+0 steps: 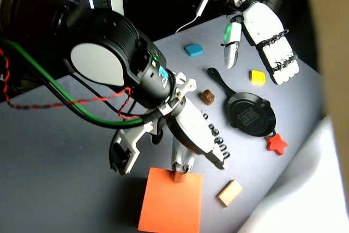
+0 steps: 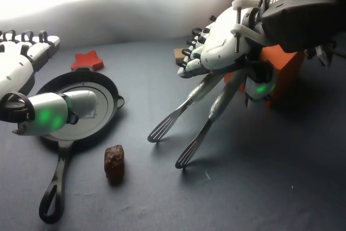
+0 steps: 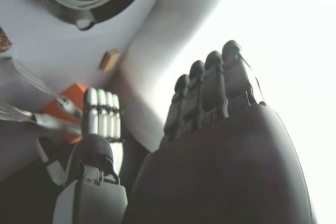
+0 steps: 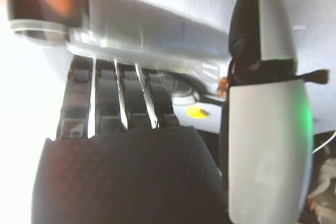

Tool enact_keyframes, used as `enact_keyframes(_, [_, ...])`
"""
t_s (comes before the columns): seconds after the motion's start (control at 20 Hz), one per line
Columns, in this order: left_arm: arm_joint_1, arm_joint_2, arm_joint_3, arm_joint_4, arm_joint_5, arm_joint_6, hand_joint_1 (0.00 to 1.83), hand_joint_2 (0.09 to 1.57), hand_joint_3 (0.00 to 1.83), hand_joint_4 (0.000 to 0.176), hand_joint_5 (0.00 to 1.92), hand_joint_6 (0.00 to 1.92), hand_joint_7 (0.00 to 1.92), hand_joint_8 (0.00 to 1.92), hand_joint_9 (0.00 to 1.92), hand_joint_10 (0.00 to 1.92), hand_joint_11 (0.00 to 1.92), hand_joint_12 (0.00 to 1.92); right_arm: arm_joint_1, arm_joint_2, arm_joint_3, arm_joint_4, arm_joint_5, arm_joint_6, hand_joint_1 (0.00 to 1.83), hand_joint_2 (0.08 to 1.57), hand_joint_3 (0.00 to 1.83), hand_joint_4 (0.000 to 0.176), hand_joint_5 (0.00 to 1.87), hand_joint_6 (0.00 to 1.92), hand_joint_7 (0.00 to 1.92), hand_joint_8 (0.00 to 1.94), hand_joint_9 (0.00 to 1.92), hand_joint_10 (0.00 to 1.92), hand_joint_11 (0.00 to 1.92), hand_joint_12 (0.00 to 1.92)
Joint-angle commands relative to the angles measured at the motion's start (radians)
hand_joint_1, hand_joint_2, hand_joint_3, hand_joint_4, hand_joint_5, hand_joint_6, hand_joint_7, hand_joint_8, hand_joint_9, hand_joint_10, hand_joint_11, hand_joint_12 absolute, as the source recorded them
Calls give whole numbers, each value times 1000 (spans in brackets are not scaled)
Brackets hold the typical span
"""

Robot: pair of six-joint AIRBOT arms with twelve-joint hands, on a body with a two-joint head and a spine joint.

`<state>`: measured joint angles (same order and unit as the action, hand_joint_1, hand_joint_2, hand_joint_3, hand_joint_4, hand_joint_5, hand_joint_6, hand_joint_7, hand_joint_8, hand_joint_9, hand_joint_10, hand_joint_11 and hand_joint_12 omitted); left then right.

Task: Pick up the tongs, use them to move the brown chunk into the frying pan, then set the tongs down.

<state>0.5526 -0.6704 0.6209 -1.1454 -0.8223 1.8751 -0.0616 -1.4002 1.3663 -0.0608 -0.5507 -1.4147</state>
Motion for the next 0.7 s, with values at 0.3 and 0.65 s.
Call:
enact_keyframes(0.3, [-1,13,-13,8,-103,-5,0,1194,8,0,8,1,41,5,7,2,0,0,-27,-27,36,-8,85,-1,1040,882,0,0,14,5,17,1,0,0,0,0])
enact_keyframes(0.65, [-16,12,-24,-8,-113,-2,0,1187,3,0,8,3,47,6,23,9,3,2,-45,-39,64,-8,99,-7,1019,919,14,0,0,0,0,0,0,0,0,0])
